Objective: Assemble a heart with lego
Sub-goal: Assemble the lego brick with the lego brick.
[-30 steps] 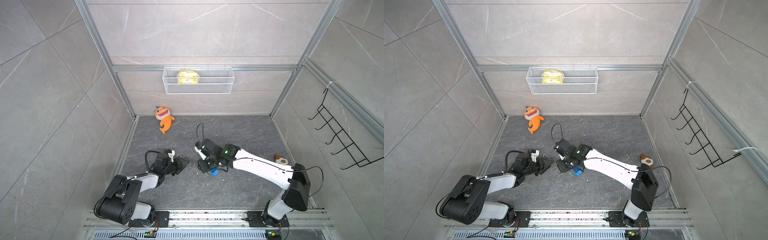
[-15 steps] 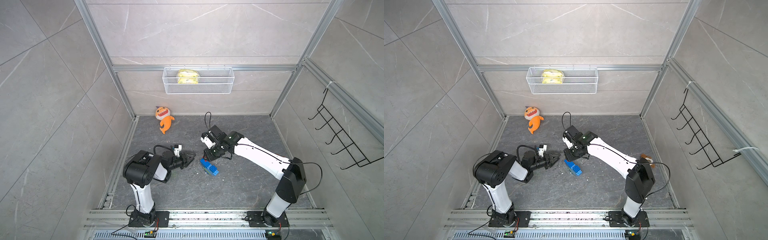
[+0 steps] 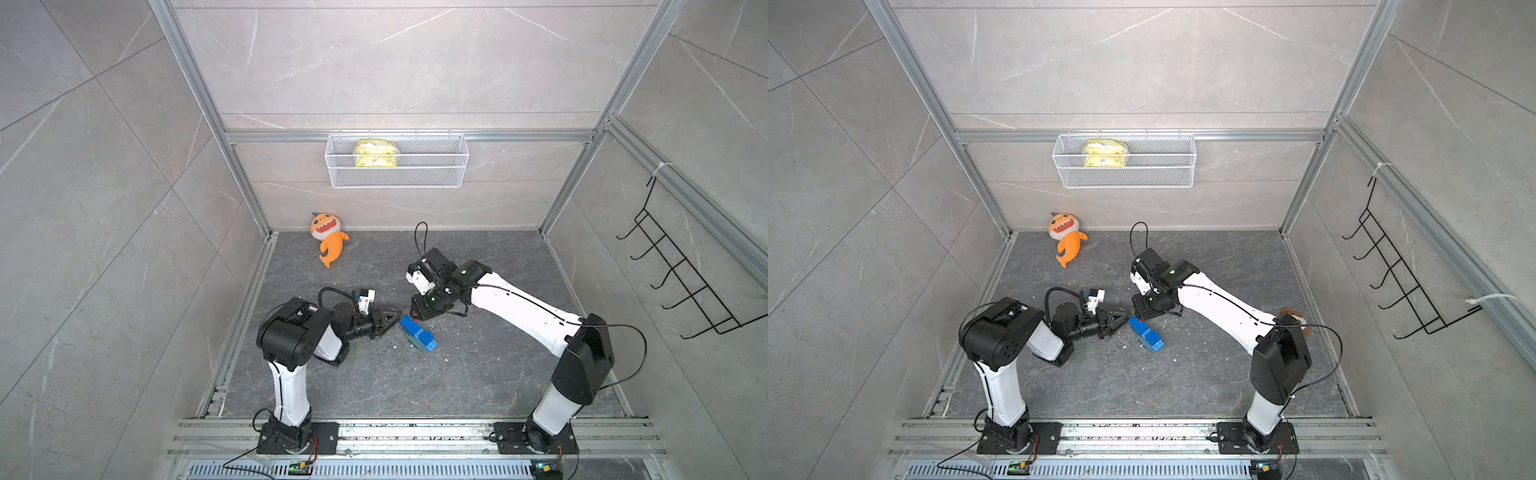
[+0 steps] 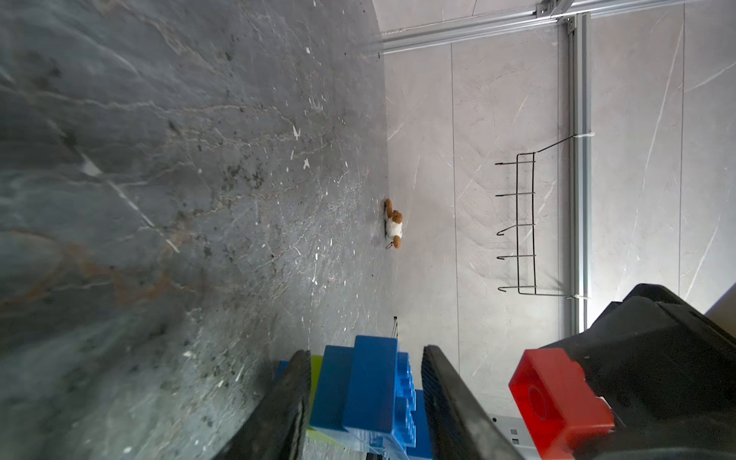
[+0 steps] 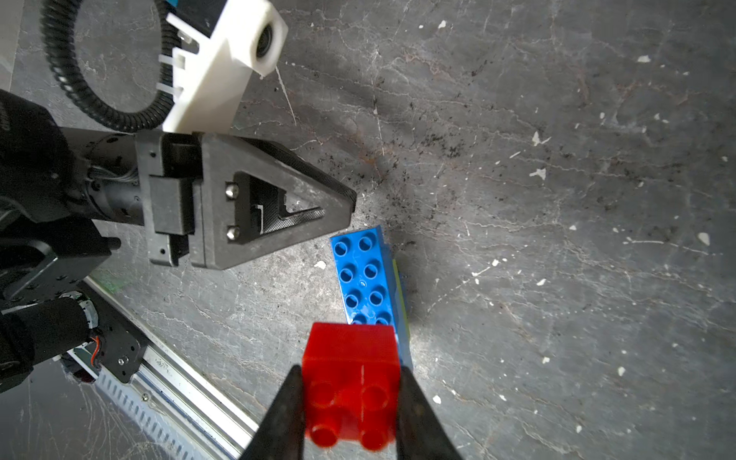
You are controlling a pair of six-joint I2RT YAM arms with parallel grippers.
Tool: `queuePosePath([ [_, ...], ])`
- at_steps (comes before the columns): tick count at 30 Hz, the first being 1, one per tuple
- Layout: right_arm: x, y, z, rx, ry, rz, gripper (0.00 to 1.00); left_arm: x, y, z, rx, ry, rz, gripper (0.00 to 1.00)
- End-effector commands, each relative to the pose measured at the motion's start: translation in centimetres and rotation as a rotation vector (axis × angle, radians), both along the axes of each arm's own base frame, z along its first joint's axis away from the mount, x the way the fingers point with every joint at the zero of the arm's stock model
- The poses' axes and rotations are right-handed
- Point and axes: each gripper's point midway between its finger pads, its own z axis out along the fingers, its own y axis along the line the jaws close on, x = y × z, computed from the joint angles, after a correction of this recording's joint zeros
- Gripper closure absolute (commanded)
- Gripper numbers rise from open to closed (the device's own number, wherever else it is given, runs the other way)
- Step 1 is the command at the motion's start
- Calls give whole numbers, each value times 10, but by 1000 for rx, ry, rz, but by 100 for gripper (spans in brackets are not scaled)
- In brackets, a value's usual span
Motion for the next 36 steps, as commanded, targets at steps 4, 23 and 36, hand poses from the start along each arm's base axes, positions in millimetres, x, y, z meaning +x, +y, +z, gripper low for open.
queuePosePath([
  [4,-2,-6,-24,-62,35,0,75,-4,-11,20,-43,-70,-46,56],
  [23,-2,-8,-36,-89,53,0,75,-5,-10,18,-39,-61,-36,66],
  [36,1,-3,-46,-116,41,107,75,-7,-7,15,-32,-53,-31,79],
])
